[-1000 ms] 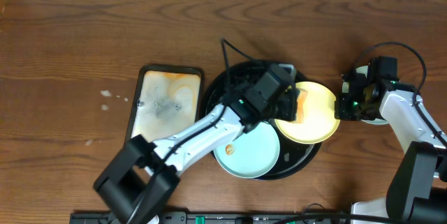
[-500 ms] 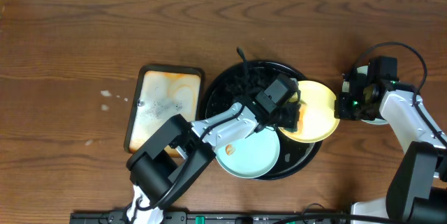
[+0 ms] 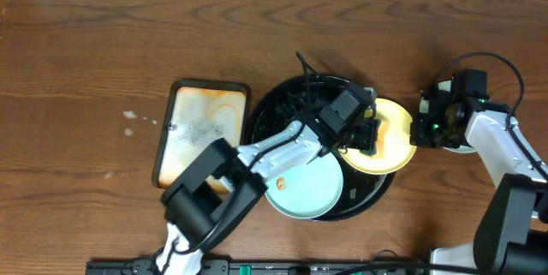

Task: Clean dirty plates on tray and stack at the side
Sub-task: 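Wipe the yellow plate with the sponge in the left gripper, then return the sponge to the soapy tray with the left gripper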

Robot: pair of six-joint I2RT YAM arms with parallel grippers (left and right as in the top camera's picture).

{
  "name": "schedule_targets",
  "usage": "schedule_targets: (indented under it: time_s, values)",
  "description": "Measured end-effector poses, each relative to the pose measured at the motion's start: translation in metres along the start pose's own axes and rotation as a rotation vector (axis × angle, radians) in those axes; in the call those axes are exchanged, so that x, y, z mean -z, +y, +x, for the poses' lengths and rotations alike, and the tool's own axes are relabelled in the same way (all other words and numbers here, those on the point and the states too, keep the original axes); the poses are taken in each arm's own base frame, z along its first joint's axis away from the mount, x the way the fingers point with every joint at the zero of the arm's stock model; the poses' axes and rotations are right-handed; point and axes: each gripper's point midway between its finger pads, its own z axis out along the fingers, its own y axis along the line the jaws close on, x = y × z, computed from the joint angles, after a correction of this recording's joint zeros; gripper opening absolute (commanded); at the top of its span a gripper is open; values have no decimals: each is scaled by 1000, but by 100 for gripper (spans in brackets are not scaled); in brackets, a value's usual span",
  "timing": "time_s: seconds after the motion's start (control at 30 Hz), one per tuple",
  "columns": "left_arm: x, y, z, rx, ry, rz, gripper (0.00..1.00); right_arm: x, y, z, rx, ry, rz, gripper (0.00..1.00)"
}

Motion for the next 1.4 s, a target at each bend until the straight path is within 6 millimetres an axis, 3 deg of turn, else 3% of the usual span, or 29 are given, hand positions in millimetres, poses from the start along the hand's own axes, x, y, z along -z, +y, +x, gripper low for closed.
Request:
schedule_targets:
  time_s: [0.07, 0.17, 0.53, 0.93, 1.1, 1.2, 1.4]
  values:
    - [-16, 13, 11, 31, 47, -10, 8, 0, 0, 0, -4, 1, 0, 1]
    - [-19, 15, 10, 58, 70, 7, 8, 0, 0, 0, -6, 1, 0, 1]
    - [0, 62, 5, 197, 131, -108, 8, 0, 0, 2, -12, 9, -1, 1]
    - [19, 75, 3, 157, 171, -271, 8, 0, 3, 4, -17, 17, -15, 1]
    - [37, 74, -15, 148, 157, -343, 8, 1, 3, 4, -17, 13, -14, 1]
    - [54, 84, -27, 169, 125, -376, 8, 6, 2, 1, -13, -8, 0, 1]
    - [125, 99, -61, 227, 26, -409, 8, 36, 6, -13, 12, -118, 16, 1]
